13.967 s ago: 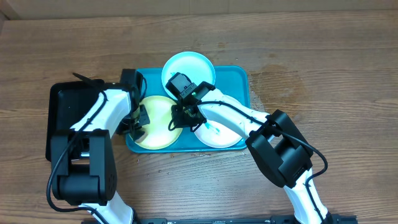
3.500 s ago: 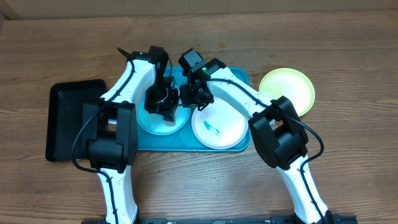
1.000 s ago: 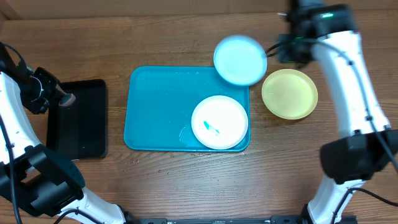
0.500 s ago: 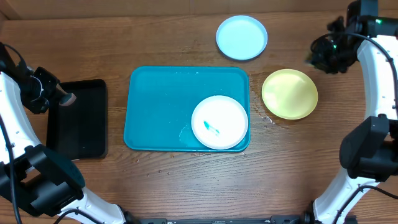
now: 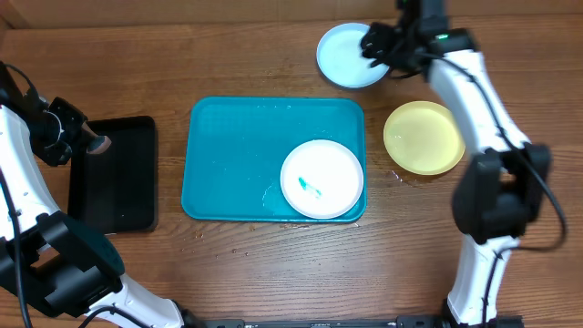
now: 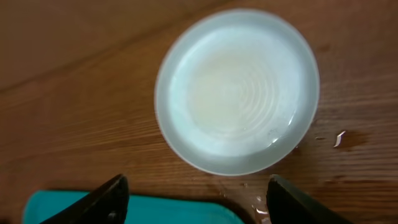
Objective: Clean dirty plates on tray and stack at the side
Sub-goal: 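Regrasp the light blue plate's rim with the right gripper and lift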
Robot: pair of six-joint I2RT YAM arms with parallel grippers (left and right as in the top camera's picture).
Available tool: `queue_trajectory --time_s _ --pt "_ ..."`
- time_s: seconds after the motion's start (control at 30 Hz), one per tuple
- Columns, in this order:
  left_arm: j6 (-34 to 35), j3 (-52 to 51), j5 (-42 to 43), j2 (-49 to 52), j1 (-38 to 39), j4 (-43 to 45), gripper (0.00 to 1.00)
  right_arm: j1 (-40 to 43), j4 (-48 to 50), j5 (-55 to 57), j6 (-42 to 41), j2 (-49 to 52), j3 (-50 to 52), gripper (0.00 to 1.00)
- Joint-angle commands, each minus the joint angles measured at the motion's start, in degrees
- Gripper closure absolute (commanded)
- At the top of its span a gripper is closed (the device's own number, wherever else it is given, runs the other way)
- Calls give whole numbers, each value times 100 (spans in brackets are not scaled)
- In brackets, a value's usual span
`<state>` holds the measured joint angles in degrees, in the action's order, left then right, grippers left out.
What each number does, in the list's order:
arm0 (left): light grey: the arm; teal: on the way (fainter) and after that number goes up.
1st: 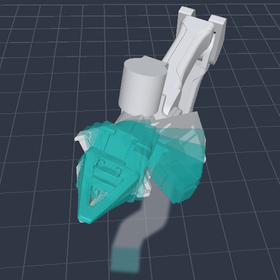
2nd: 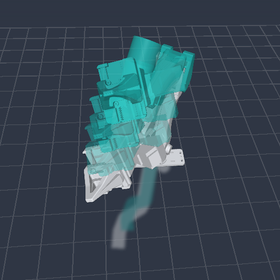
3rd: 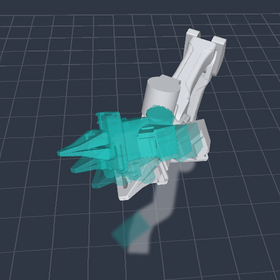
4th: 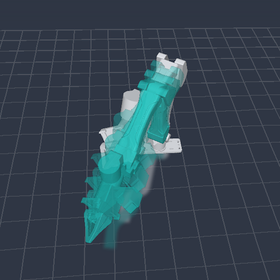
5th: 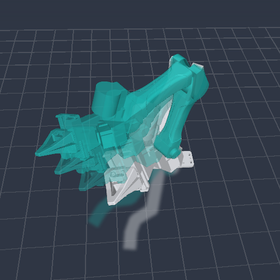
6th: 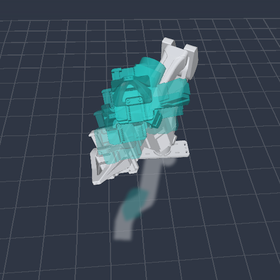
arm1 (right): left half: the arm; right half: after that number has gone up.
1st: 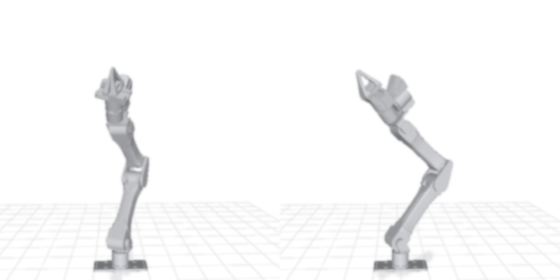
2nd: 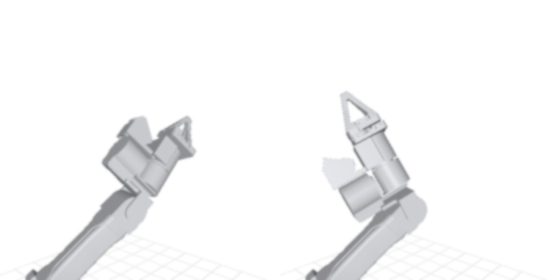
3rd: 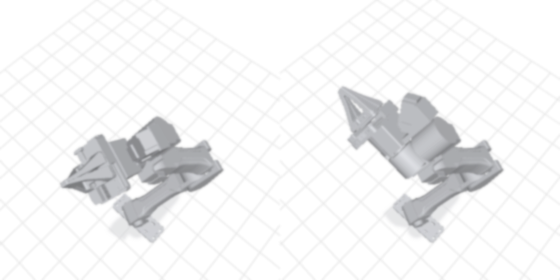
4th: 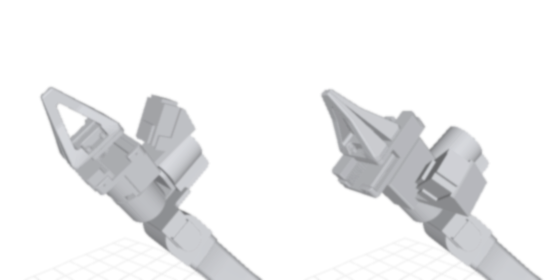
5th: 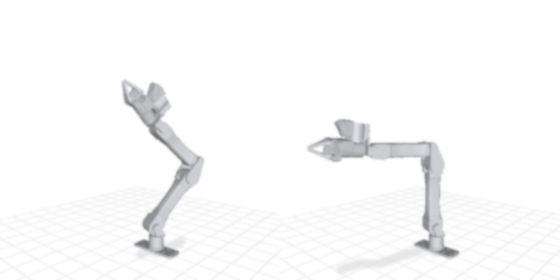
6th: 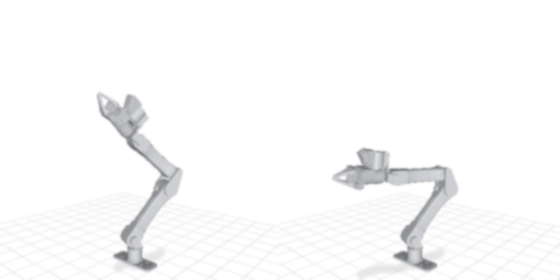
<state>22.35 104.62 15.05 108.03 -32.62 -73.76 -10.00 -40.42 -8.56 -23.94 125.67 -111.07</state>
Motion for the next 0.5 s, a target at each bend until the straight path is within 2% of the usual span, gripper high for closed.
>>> queue_trajectory --time_s 0.0,0.37,0.47 --pt "-52 37 111 9 52 9 96 -50 92 1010 -872 529 17 28" --pt "-50 37 111 9 52 66 96 -37 310 1353 -1062 1003 17 31" --pt "-50 37 111 9 52 70 96 -39 518 1368 -1067 1093 17 34"
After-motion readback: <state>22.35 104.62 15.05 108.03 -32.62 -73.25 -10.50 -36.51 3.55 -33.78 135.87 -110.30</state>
